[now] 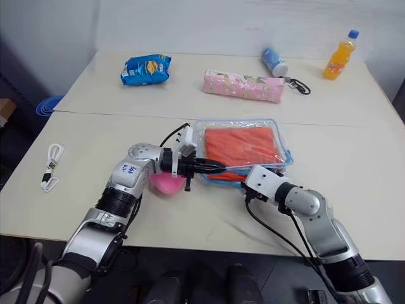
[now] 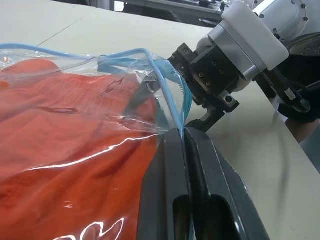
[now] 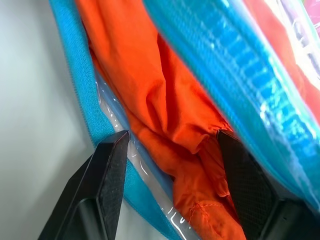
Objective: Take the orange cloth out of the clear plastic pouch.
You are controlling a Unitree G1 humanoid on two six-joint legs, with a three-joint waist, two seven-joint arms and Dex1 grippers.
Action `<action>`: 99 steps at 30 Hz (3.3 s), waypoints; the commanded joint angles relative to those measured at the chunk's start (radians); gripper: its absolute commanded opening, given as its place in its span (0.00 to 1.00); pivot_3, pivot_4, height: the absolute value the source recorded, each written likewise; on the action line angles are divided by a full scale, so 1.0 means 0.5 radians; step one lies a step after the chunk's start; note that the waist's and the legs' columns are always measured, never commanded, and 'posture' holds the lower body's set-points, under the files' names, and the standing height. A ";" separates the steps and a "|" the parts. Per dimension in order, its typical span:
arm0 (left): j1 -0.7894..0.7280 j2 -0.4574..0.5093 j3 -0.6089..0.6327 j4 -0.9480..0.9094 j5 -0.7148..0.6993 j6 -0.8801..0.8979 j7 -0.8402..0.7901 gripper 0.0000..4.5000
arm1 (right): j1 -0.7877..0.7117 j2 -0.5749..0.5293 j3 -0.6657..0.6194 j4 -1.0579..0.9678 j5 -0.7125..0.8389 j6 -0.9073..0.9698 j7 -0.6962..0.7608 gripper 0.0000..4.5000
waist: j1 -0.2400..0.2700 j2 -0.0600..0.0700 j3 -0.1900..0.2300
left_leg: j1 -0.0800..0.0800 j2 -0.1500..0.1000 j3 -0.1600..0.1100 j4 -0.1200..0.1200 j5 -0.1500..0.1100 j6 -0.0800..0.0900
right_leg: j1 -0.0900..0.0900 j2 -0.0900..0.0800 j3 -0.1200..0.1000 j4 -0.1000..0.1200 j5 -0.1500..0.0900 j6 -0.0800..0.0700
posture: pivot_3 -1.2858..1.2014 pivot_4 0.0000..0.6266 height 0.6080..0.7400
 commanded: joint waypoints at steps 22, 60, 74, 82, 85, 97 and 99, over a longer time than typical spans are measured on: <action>-0.018 -0.004 0.026 0.015 -0.074 0.022 -0.048 0.00 | -0.056 -0.049 0.050 0.045 -0.066 -0.203 0.136 0.64 | -0.003 0.000 0.000 | 0.000 0.000 0.000 0.000 0.000 0.000 | 0.000 0.000 0.000 0.001 0.000 0.000 | 0.52 0.24 1.00; -0.067 -0.071 0.138 0.193 -0.093 0.135 0.211 0.00 | 0.341 -0.276 -0.546 -0.409 1.134 -0.194 1.048 0.00 | -0.023 0.000 0.000 | 0.000 -0.001 -0.002 -0.001 0.001 0.000 | 0.002 -0.001 -0.002 0.001 0.000 0.000 | 0.52 0.24 1.00; -0.053 -0.044 0.196 0.204 -0.106 0.229 0.329 0.00 | 1.103 -0.454 -1.751 -0.870 2.394 0.531 0.784 0.00 | 0.018 -0.001 0.000 | 0.003 0.000 -0.001 0.000 0.000 0.001 | 0.006 -0.001 0.000 0.000 0.000 0.000 | 0.52 0.24 1.00; 0.031 0.076 0.187 0.037 -0.114 0.300 0.275 0.00 | 0.983 -0.717 -2.123 -0.282 2.196 0.489 0.872 0.00 | 0.011 -0.001 0.000 | 0.004 0.000 0.000 -0.001 -0.001 0.003 | 0.007 0.000 0.001 -0.001 0.000 0.000 | 0.52 0.24 1.00; 0.060 0.140 0.185 0.003 -0.109 0.310 0.251 0.00 | 0.785 -0.885 -2.041 0.190 1.830 0.162 0.979 0.00 | 0.009 -0.001 0.000 | 0.005 -0.001 0.008 -0.001 0.000 0.007 | 0.006 -0.001 0.007 -0.002 0.000 0.000 | 0.52 0.24 1.00; 0.157 0.260 0.191 -0.133 -0.135 0.377 0.241 0.00 | 0.023 -1.165 -1.594 1.449 0.982 -1.253 1.209 0.00 | -0.002 0.002 -0.001 | 0.005 0.000 0.012 -0.001 0.001 0.006 | 0.002 0.000 0.008 0.000 0.000 0.000 | 0.52 0.24 1.00; 0.164 0.261 0.192 -0.146 -0.138 0.390 0.240 0.00 | -0.104 -1.208 -1.544 1.634 0.911 -1.355 1.184 0.00 | -0.010 0.002 -0.001 | 0.006 0.000 0.013 -0.001 0.001 0.004 | 0.002 0.000 0.009 0.000 0.000 0.000 | 0.52 0.24 1.00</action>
